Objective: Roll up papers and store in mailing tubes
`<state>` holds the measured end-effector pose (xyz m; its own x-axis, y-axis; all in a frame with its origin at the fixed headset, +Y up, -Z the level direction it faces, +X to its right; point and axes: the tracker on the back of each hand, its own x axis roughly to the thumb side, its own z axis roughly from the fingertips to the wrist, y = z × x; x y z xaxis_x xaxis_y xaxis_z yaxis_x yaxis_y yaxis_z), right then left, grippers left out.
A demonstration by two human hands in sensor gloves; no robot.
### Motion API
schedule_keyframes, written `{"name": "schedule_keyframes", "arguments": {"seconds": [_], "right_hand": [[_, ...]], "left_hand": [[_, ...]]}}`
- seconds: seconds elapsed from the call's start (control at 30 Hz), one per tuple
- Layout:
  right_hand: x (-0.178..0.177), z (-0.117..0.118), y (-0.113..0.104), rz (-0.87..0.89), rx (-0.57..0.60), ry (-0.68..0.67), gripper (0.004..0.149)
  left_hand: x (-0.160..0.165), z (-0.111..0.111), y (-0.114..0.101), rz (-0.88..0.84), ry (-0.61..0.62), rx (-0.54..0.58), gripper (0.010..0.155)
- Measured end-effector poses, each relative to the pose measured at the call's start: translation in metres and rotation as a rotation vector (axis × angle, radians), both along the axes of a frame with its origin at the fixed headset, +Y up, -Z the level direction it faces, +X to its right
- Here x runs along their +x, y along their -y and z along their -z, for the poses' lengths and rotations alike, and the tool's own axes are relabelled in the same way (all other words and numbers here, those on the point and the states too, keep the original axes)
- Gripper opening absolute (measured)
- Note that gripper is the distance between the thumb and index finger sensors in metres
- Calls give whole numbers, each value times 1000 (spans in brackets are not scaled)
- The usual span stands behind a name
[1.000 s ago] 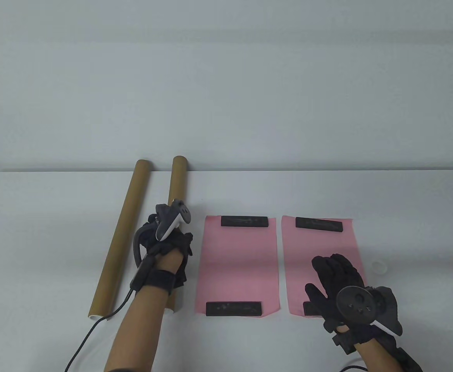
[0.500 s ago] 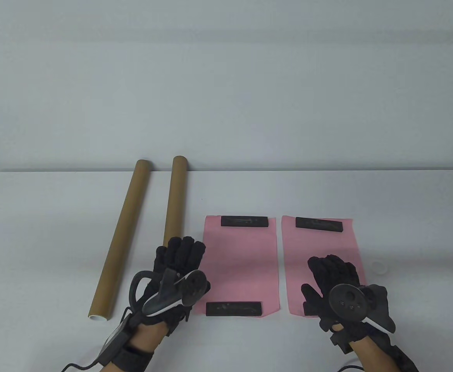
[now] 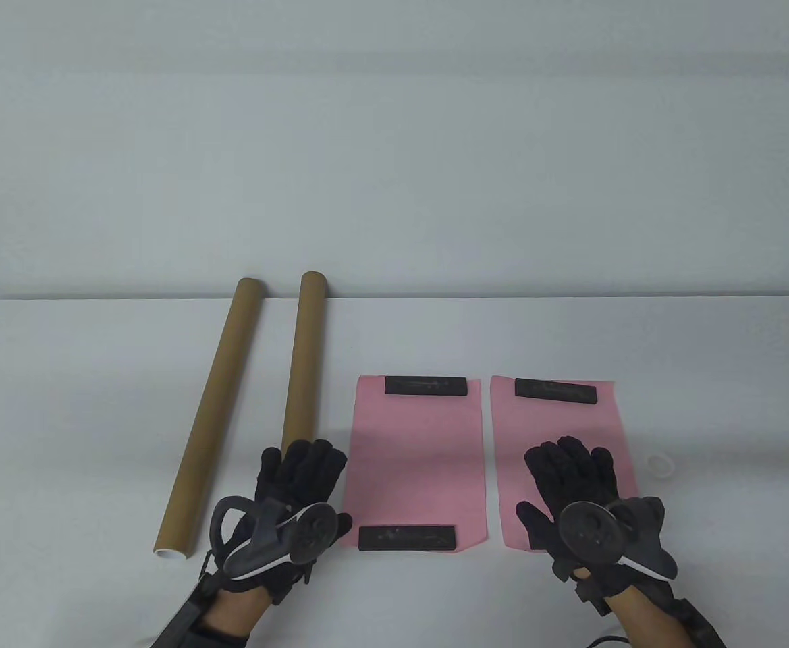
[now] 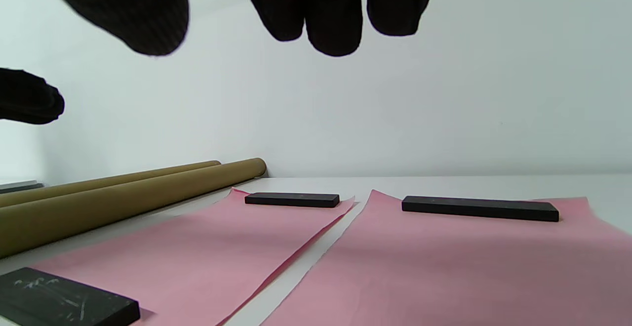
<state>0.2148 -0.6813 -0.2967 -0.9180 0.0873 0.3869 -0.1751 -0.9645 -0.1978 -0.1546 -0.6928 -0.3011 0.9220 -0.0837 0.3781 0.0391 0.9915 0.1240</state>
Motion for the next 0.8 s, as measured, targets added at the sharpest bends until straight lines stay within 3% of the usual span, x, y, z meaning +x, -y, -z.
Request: {"name": "schedule_keyframes", "arguments": {"seconds": [0.03,0.3,0.47,0.63,0.67,0.8], "right_hand": [[-1,0,0,-4,-2,1,74],[-25,11,-6,-70,-67,-5,78],[-57,45,-2,-180,-168,-20,80],[-82,94,27,-255,-377,17,80],[-88,107,41,-310,-434,42,80],[-98,131,67,-356,-521,91,84]], "left_hand": [[0,0,0,8,-2,1,89],[-3,0,1,22,-8,-10,90],[-5,1,1,26,-12,-17,90],[-4,1,2,35,2,-24,90],[-4,1,2,35,6,-27,90],[-3,1,2,41,10,-30,90]]}}
